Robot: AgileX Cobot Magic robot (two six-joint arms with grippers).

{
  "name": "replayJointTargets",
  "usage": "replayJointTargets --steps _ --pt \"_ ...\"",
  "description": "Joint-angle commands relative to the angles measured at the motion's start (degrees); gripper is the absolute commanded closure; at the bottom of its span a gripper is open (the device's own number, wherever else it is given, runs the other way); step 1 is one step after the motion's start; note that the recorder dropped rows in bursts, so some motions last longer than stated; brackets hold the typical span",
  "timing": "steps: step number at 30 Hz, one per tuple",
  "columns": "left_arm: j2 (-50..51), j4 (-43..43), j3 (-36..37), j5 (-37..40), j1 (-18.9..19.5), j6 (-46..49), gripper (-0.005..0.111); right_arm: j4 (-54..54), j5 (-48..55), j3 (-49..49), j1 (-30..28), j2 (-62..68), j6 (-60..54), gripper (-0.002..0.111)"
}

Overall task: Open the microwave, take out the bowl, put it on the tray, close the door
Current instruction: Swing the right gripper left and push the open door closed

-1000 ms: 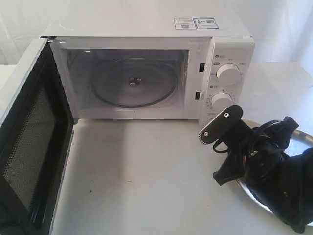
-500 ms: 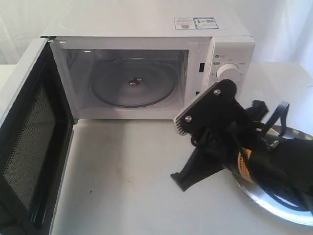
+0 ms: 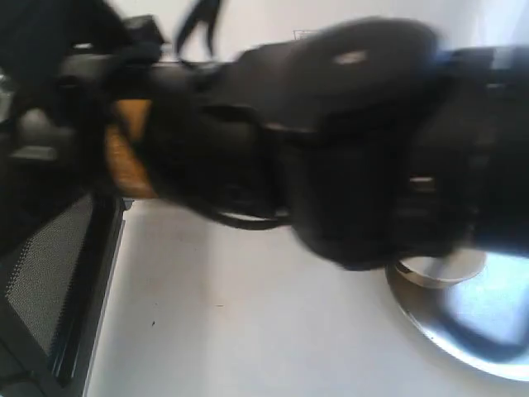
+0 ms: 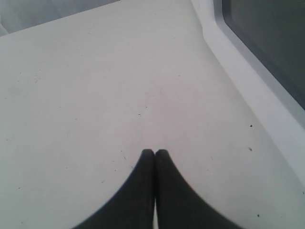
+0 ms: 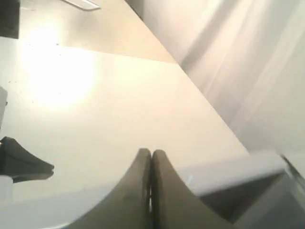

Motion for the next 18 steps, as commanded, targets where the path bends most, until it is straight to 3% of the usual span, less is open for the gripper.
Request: replayJointTargets --steps 1,6,14,18 --pt "-0.1 -0.4 -0.1 0.1 0.0 -0.2 0.107 -0.6 -0.1 -11.3 3.3 11.4 -14.4 0.108" --pt "-0.1 -0.4 -0.1 0.1 0.0 -0.2 0.107 -0.6 3.6 -19.9 4.2 21.1 -26.6 0.108" --pt "-0.1 -0.4 -0.1 0.1 0.0 -0.2 0.107 -0.6 10.5 -27.1 4.2 26.3 -28.7 0.108" --pt "-0.1 -0.4 -0.1 0.1 0.0 -0.2 0.107 -0.6 21.5 -26.7 4.2 26.4 -33.5 0.108"
